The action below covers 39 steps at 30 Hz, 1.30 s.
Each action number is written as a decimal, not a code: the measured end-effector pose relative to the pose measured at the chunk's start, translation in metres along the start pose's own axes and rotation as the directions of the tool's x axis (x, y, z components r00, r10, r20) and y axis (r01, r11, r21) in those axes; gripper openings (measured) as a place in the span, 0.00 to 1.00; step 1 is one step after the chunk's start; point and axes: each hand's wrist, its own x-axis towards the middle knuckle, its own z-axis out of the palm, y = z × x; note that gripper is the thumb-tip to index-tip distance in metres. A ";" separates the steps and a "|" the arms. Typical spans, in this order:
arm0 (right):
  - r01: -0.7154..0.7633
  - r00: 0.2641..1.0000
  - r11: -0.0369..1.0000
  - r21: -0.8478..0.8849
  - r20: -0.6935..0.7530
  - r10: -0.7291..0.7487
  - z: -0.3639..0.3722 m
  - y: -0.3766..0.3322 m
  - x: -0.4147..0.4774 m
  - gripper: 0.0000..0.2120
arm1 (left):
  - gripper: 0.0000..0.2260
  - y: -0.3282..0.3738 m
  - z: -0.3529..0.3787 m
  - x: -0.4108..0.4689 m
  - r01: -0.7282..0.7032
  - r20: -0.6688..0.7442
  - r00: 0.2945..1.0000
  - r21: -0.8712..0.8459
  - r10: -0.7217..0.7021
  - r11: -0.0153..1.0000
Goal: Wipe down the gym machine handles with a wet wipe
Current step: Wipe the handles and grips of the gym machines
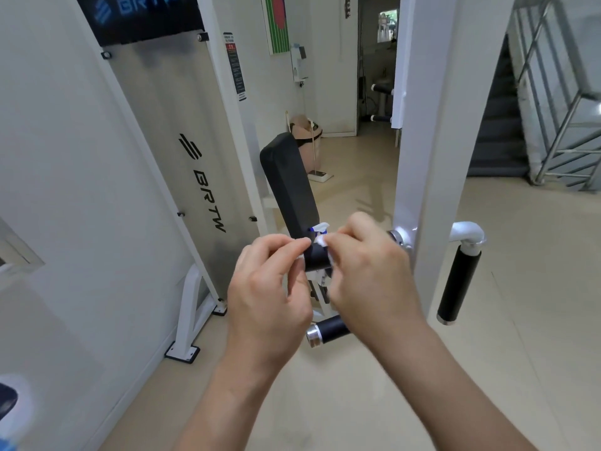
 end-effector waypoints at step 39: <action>-0.279 0.862 0.939 0.203 -0.377 0.338 0.026 0.041 -0.031 0.08 | 0.12 0.003 0.006 0.011 -0.072 0.104 0.993 0.258 0.047 0.963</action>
